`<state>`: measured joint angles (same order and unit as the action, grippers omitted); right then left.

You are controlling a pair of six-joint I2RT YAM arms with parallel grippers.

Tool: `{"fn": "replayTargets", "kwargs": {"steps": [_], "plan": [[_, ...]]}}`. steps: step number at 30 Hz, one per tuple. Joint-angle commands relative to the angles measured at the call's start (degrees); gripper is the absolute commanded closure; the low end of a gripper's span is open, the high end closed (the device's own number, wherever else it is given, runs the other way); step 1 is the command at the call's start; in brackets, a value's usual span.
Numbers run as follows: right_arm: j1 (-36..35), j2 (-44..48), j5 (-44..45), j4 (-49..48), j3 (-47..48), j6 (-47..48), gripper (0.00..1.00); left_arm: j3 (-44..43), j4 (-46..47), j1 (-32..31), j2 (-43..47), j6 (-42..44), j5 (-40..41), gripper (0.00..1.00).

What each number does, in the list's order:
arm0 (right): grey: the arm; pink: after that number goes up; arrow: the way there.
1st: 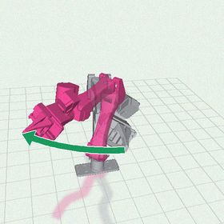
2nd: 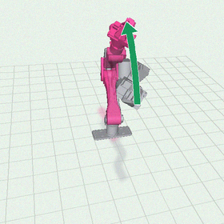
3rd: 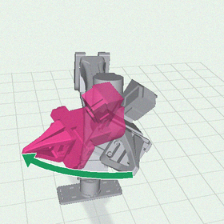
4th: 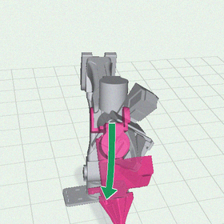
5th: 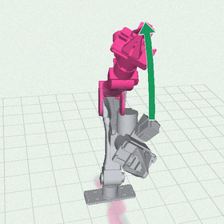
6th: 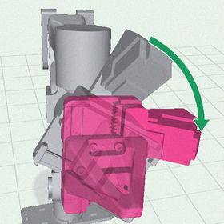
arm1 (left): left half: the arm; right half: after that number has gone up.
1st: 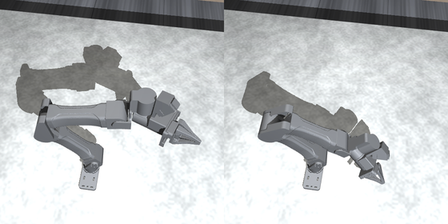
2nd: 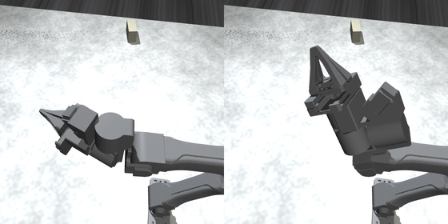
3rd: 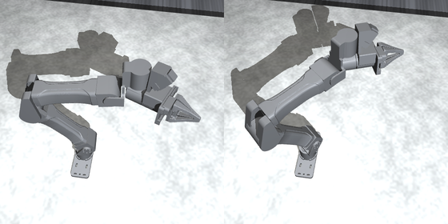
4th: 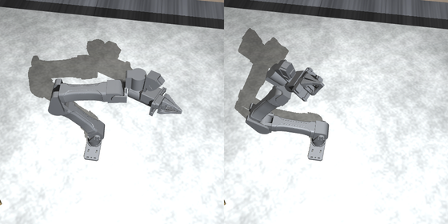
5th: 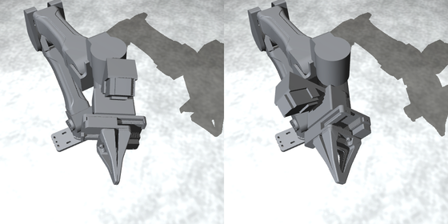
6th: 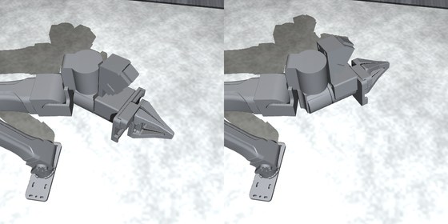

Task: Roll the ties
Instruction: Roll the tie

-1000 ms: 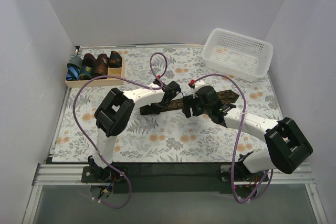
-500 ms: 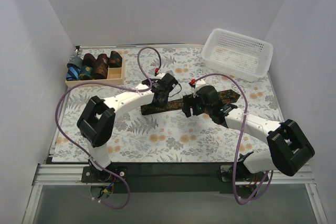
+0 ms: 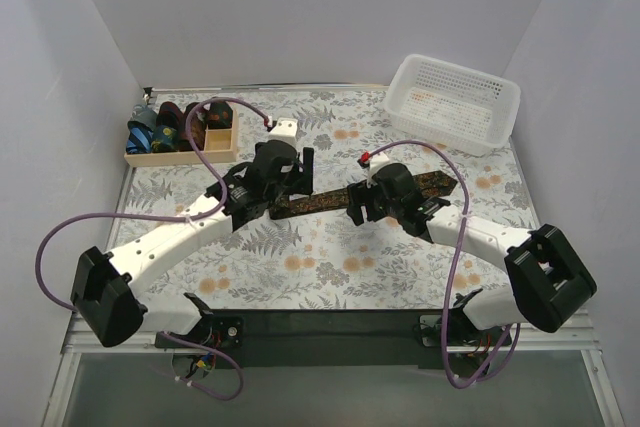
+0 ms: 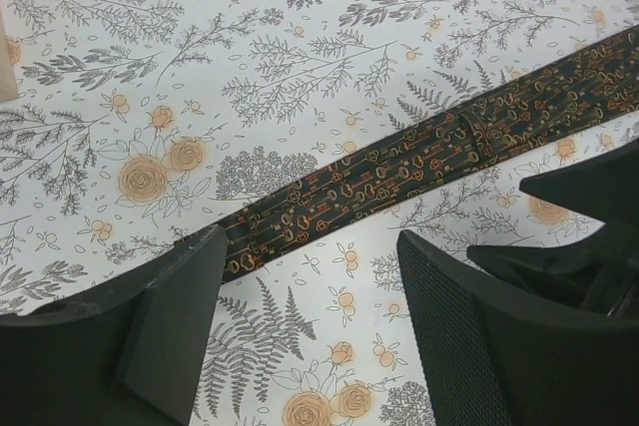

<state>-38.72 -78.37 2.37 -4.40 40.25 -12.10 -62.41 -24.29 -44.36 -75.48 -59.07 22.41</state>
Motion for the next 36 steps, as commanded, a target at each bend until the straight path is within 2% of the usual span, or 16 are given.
{"fn": "replayTargets", "kwargs": {"steps": [1, 5, 10, 12, 21, 27, 36], "plan": [[0.14, -1.08, -1.75, -1.57, 2.46, 3.56, 0.33, 4.48, 8.02, 0.24, 4.11, 2.11, -1.06, 0.34], [0.13, -1.87, -4.74, -1.66, 4.39, 5.41, 0.33, 9.49, 11.98, 3.65, 7.89, 1.59, -4.39, 0.31], [-0.04, -3.89, -9.65, -1.57, 7.65, 9.10, 0.32, 14.50, 15.94, 17.18, 12.02, -0.17, -16.24, 0.30], [-0.13, -5.12, -11.33, -1.66, 9.67, 10.34, 0.31, 15.65, 16.90, 20.69, 13.25, 0.09, -16.70, 0.28], [-2.41, -15.83, -16.87, -1.22, 21.35, 8.67, 0.30, 18.20, 15.60, 30.81, 13.96, -1.49, -25.13, 0.28], [-4.61, -24.53, -17.14, -1.22, 30.84, 6.30, 0.30, 22.15, 14.19, 34.43, 16.24, -2.54, -30.05, 0.27], [-7.07, -34.03, -17.75, -1.22, 39.98, 3.23, 0.30, 24.09, 12.43, 34.51, 22.30, -1.41, -28.83, 0.21]]}}
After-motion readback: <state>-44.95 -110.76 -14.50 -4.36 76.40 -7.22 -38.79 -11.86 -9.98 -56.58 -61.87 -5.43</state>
